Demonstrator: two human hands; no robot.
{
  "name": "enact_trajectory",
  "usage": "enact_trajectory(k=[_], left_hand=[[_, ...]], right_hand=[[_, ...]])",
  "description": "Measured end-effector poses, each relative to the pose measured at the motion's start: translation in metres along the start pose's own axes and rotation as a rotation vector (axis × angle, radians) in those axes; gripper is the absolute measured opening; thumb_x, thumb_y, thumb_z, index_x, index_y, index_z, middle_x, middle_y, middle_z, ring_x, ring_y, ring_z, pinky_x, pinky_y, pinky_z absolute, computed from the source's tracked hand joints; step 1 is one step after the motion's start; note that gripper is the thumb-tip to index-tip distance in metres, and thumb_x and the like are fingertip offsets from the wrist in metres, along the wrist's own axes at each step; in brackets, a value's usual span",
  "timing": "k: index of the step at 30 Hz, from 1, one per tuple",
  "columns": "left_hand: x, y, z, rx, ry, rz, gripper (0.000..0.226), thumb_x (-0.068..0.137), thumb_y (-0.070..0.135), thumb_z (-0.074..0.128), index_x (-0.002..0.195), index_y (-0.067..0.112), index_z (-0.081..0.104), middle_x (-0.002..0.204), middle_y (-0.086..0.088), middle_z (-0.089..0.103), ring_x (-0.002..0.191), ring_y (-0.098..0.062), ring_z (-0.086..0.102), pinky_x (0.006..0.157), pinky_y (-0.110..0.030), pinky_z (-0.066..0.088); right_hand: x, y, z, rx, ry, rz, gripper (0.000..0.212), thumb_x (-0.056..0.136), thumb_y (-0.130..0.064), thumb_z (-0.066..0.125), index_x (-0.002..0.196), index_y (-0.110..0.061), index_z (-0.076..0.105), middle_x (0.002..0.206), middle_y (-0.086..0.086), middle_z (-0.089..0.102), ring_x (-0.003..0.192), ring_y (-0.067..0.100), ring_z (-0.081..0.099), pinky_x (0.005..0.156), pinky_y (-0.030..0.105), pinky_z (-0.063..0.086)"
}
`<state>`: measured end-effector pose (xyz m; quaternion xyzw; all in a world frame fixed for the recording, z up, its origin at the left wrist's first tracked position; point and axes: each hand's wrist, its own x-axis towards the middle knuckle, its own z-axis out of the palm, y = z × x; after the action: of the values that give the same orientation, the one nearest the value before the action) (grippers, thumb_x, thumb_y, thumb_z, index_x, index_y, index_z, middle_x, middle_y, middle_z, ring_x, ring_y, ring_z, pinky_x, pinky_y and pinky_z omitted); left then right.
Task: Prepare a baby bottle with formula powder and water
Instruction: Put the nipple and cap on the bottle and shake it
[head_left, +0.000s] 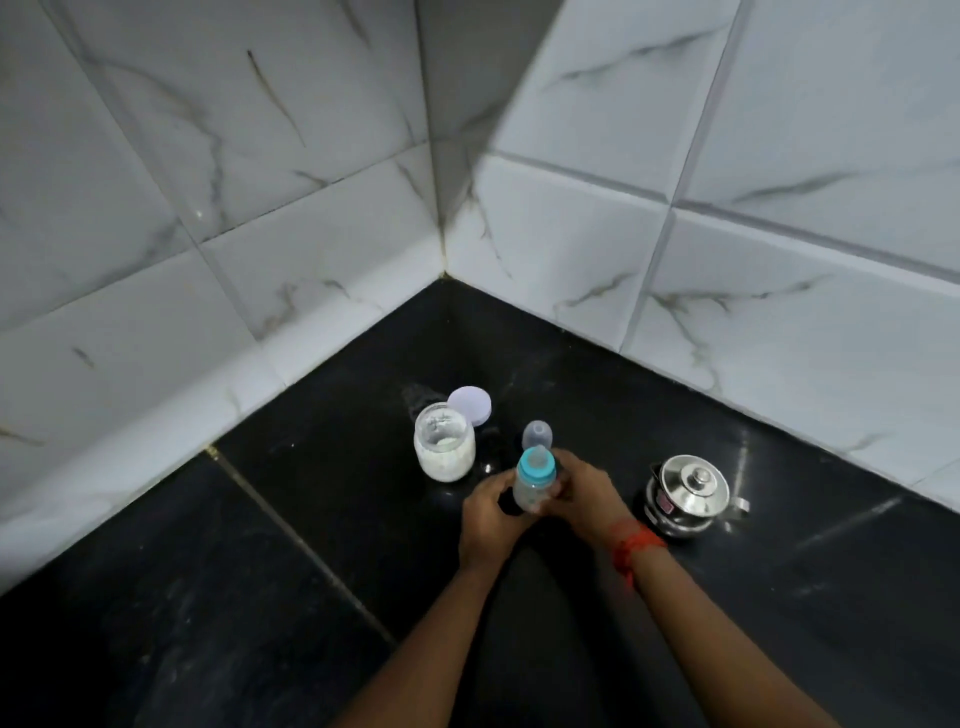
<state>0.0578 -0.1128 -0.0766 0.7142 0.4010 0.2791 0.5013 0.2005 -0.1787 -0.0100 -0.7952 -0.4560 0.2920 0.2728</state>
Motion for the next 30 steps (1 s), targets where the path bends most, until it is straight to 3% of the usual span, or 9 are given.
enact_trajectory(k=[3,6,9,11,13,17,20,24,30], left_hand=[[0.002,-0.009,0.002,0.027,0.049,0.031,0.044,0.066,0.039,0.097,0.098,0.056,0.071,0.101,0.024,0.076,0.101,0.006,0.069,0.089,-0.021,0.055],[0.004,-0.015,0.004,0.075,0.091,0.043,0.055,0.064,0.045,0.097,0.113,0.035,0.075,0.109,0.016,0.076,0.105,0.002,0.068,0.094,-0.025,0.056],[0.004,-0.015,0.005,0.088,0.083,0.029,0.06,0.064,0.044,0.098,0.117,0.027,0.075,0.112,0.014,0.074,0.107,0.0,0.068,0.094,-0.02,0.053],[0.006,-0.012,0.006,0.087,0.086,0.019,0.061,0.064,0.042,0.098,0.117,0.025,0.075,0.111,0.013,0.074,0.106,-0.002,0.068,0.094,-0.02,0.053],[0.006,-0.014,0.006,0.088,0.094,0.015,0.061,0.064,0.04,0.099,0.118,0.023,0.075,0.11,0.012,0.074,0.106,-0.004,0.069,0.094,-0.021,0.054],[0.005,-0.013,0.006,0.092,0.093,0.02,0.062,0.065,0.04,0.098,0.119,0.023,0.075,0.113,0.011,0.074,0.107,-0.004,0.068,0.094,-0.021,0.053],[0.005,-0.013,0.006,0.096,0.093,0.01,0.065,0.065,0.038,0.099,0.122,0.018,0.074,0.115,0.006,0.075,0.106,-0.007,0.067,0.094,-0.018,0.051],[0.006,-0.014,0.007,0.112,0.109,0.008,0.065,0.065,0.035,0.099,0.121,0.014,0.074,0.115,0.001,0.075,0.105,-0.013,0.068,0.095,-0.026,0.053],[0.006,-0.015,0.008,0.11,0.12,0.005,0.064,0.066,0.035,0.099,0.121,0.014,0.074,0.115,0.002,0.076,0.104,-0.01,0.068,0.098,-0.03,0.055]], right_hand=[[0.029,0.026,-0.005,-0.272,0.014,-0.07,0.047,0.082,-0.014,0.065,0.124,-0.035,0.058,0.116,0.001,0.061,0.106,0.022,0.06,0.086,0.023,0.043],[0.051,0.019,-0.013,-0.383,0.029,-0.204,0.058,0.089,-0.003,0.06,0.141,-0.025,0.052,0.144,0.013,0.043,0.126,0.033,0.048,0.108,0.037,0.042],[0.072,-0.003,-0.022,-0.536,-0.091,-0.224,0.057,0.097,-0.01,0.054,0.149,-0.03,0.043,0.162,0.006,0.025,0.14,0.033,0.034,0.116,0.043,0.033],[0.086,-0.01,-0.022,-0.606,-0.213,-0.256,0.046,0.098,-0.018,0.053,0.144,-0.026,0.051,0.159,0.005,0.033,0.141,0.032,0.035,0.116,0.046,0.034],[0.09,-0.014,-0.017,-0.623,-0.271,-0.235,0.04,0.095,-0.02,0.055,0.135,-0.024,0.06,0.147,0.007,0.048,0.133,0.031,0.048,0.111,0.044,0.04],[0.086,-0.027,-0.034,-0.489,-0.195,-0.182,0.043,0.091,-0.017,0.061,0.133,-0.023,0.061,0.138,0.01,0.054,0.124,0.032,0.056,0.106,0.041,0.045],[0.078,-0.04,-0.062,-0.43,-0.044,-0.243,0.054,0.084,0.0,0.062,0.132,-0.024,0.062,0.136,0.01,0.056,0.122,0.032,0.057,0.106,0.041,0.045],[0.049,-0.059,-0.085,-0.438,-0.108,-0.406,0.053,0.082,0.006,0.064,0.129,-0.018,0.065,0.133,0.007,0.061,0.122,0.023,0.057,0.102,0.022,0.038],[0.033,-0.068,-0.08,-0.55,-0.107,-0.518,0.059,0.082,0.006,0.066,0.133,-0.024,0.062,0.137,0.003,0.057,0.123,0.023,0.055,0.102,0.04,0.049]])
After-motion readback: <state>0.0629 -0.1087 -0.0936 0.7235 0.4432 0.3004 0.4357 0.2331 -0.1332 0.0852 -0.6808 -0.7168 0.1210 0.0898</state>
